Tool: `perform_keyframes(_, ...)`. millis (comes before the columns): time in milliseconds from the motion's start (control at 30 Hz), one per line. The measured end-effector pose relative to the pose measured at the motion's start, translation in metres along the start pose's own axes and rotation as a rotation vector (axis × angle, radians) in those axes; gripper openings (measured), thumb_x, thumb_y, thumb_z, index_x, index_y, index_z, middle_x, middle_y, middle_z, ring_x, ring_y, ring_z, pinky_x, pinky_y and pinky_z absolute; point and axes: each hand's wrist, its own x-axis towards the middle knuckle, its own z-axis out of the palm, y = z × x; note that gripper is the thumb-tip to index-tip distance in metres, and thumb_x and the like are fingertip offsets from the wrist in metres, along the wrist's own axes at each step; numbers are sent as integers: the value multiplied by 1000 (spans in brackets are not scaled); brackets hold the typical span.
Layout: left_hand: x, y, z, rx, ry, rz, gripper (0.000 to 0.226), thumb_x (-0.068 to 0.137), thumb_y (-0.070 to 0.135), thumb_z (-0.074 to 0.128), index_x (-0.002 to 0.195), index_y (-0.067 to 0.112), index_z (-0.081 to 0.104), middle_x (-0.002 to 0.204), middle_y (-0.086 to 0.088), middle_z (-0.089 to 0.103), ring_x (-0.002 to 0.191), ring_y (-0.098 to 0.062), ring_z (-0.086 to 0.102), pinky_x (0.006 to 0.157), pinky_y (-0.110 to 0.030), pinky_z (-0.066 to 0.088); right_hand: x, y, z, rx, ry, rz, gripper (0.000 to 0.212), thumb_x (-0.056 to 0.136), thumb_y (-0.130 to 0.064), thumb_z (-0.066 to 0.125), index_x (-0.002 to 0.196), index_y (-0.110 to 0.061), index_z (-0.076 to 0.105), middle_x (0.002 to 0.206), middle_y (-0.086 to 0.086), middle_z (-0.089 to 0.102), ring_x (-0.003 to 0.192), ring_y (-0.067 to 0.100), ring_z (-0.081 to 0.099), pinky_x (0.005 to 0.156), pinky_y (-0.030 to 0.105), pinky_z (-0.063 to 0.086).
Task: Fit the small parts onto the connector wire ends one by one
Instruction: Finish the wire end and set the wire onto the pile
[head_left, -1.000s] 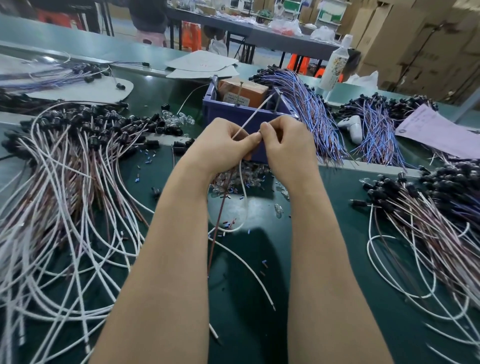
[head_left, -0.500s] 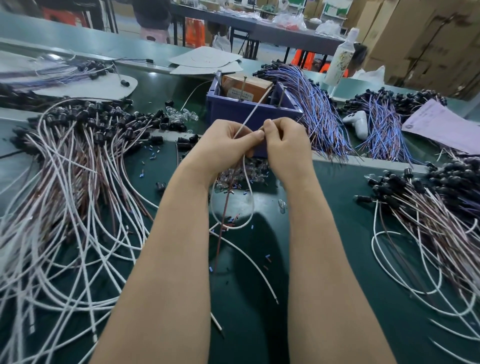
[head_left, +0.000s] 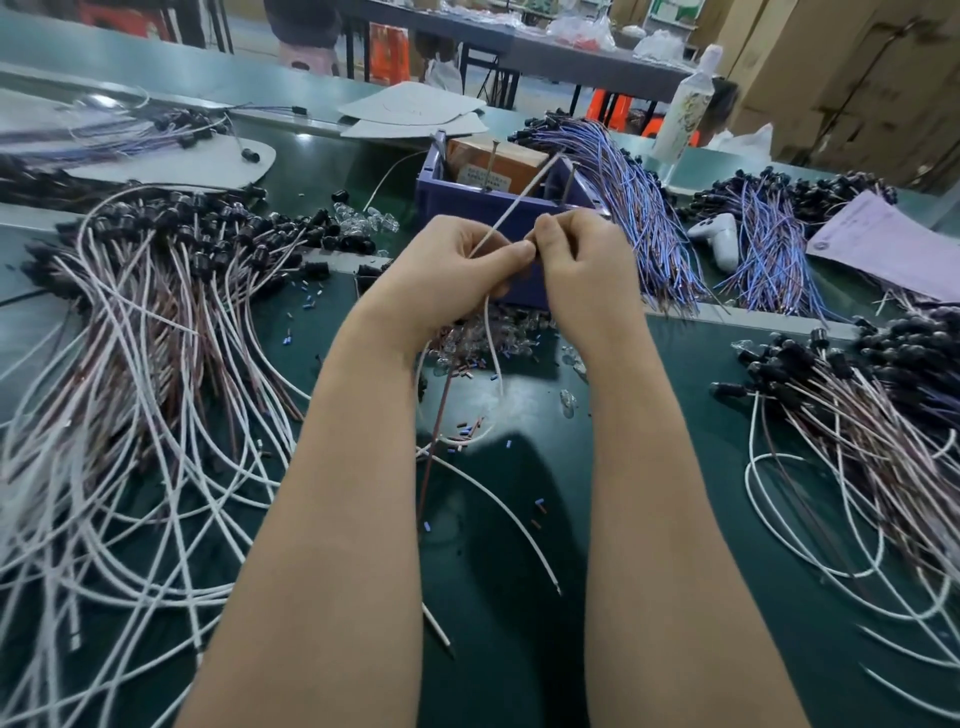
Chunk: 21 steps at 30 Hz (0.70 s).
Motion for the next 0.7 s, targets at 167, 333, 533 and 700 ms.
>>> perform_keyframes(167,3,-1,-2,156,13,-35,33,92,34,60,71,9,65,49,6,48,36,-1,30,36,-13,24,0,5,6,-33,25,13,23,100,-19,45,93,-6,62,78,-1,58,74,13,50,69,22,34)
perform_keyframes(333,-1,0,-8,-150,-105,-51,26,91,34,61,79,14,71,52,9,53,40,-3,35,38,-11,27,-4,21,-1,241,17,268,32,100,-18,44,70,-14,52,62,-1,46,55,11,40,59,31,37)
perform_keyframes(533,7,-5,-5,-155,218,-110,24,93,31,59,75,16,67,57,9,62,33,1,37,36,-10,27,-13,25,25,-208,-292,272,16,92,-14,55,104,-13,66,103,7,68,96,23,61,90,37,49)
perform_keyframes(700,8,-4,-4,-124,182,-172,27,90,33,64,69,15,65,68,0,68,37,-2,37,39,-14,30,-5,23,-15,-351,-292,352,9,86,-23,68,89,-16,65,85,1,64,78,18,61,71,31,51)
